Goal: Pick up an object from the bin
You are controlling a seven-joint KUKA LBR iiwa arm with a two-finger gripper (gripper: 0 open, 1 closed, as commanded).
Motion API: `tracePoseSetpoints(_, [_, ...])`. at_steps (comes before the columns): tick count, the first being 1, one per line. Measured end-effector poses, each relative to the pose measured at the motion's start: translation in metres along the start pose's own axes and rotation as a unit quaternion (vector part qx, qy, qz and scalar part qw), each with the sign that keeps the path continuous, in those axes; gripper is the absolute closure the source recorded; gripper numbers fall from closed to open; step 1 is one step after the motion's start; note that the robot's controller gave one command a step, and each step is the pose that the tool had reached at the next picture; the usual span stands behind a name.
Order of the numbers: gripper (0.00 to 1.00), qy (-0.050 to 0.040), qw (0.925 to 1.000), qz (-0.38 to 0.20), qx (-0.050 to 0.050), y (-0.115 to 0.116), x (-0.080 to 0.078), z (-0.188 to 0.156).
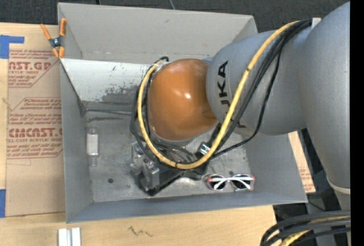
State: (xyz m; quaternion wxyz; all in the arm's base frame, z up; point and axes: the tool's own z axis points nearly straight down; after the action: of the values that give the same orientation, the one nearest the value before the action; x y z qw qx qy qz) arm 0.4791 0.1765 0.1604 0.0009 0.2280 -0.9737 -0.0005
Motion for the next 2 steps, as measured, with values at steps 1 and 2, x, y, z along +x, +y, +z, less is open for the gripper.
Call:
tracePoseSetpoints(1, [1.00,-0.0021,0.9996,-0.029,0.001,-0.0096,-0.0143,-0.0426])
tracePoseSetpoints(2, [1.00,-0.0048,0.9996,-0.028,0.001,-0.0120,-0.0152,-0.0444])
